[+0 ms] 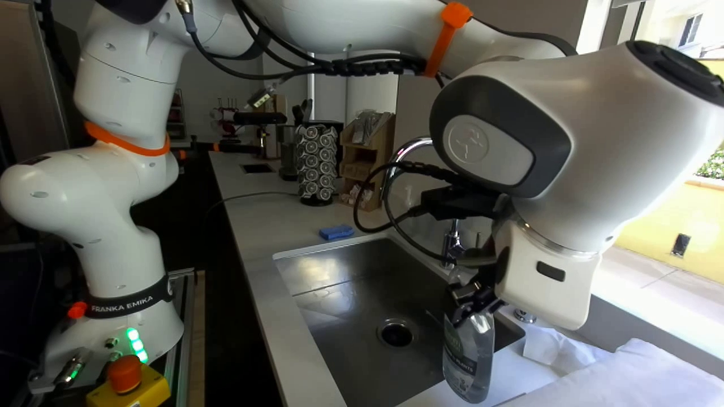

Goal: Pour some dishwashing liquid in the sink.

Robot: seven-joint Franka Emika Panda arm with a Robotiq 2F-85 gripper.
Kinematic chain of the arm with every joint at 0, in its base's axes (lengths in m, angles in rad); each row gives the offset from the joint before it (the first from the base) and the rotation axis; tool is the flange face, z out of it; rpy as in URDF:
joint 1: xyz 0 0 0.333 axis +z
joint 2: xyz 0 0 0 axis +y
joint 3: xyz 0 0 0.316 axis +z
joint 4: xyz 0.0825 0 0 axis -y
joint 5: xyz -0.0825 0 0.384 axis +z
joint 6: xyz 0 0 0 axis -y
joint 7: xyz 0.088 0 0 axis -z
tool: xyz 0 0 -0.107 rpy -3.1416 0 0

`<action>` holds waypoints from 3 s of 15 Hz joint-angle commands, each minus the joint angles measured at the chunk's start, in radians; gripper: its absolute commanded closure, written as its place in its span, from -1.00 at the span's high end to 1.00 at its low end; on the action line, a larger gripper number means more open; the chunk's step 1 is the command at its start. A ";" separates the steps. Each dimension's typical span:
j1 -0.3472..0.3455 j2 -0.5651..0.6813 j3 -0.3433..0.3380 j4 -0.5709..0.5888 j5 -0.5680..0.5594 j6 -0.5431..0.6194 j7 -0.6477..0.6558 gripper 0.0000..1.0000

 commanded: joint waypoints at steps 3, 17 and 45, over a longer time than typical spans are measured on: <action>-0.009 0.033 -0.007 0.044 0.042 -0.010 0.072 -0.37; 0.001 0.040 -0.001 -0.011 0.183 0.146 0.220 -0.37; 0.007 0.065 -0.008 -0.057 0.226 0.172 0.308 -0.37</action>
